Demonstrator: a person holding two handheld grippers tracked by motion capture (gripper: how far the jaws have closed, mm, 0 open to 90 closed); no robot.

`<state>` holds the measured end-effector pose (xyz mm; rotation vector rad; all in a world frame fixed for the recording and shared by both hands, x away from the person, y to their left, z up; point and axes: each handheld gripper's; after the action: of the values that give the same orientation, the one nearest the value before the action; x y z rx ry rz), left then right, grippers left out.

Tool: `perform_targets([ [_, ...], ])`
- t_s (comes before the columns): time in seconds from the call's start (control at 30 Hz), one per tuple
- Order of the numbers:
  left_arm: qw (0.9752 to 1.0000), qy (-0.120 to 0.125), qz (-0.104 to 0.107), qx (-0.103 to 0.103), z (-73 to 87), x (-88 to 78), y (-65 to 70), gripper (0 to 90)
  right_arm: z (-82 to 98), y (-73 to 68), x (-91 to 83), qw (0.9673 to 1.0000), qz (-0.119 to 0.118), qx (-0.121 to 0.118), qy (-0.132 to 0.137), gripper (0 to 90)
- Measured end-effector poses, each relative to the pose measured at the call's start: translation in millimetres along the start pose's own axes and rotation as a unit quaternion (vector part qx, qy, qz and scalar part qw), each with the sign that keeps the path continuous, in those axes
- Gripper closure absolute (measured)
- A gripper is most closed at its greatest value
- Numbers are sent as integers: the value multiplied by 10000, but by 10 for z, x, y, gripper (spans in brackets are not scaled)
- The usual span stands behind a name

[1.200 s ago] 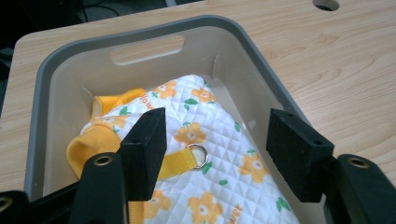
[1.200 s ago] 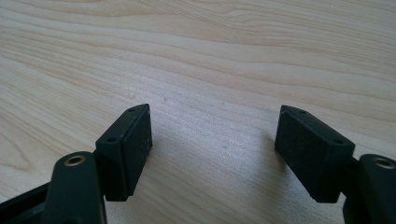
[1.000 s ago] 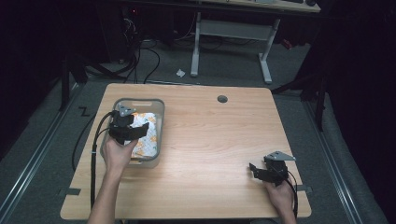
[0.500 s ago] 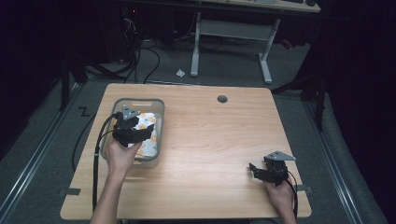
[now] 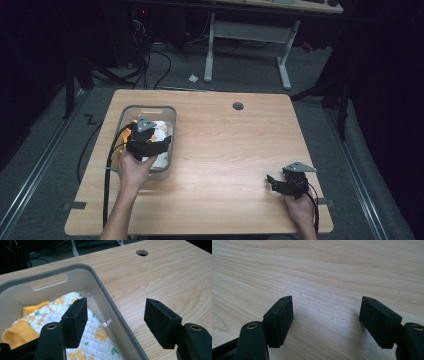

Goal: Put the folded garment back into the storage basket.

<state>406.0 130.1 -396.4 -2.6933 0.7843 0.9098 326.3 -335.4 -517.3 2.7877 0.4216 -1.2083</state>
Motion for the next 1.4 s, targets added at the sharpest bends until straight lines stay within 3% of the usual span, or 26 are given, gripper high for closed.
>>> perform_targets([
  [1.03,9985,205,482,146,7,-55,358,344,0,1,0,10000,-1,-7,2,276],
  [1.4,9979,223,555,243,25,-55,464,343,0,0,0,10000,0,1,0,276],
])
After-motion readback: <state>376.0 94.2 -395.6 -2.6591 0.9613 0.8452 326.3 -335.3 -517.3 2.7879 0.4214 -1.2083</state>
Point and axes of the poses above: each handheld gripper's, and its own axes: x roughly forward along the jaws, z roughly out of its underside, y roughly to its right, and after that the axes turned 4 degrees about x, right-handed
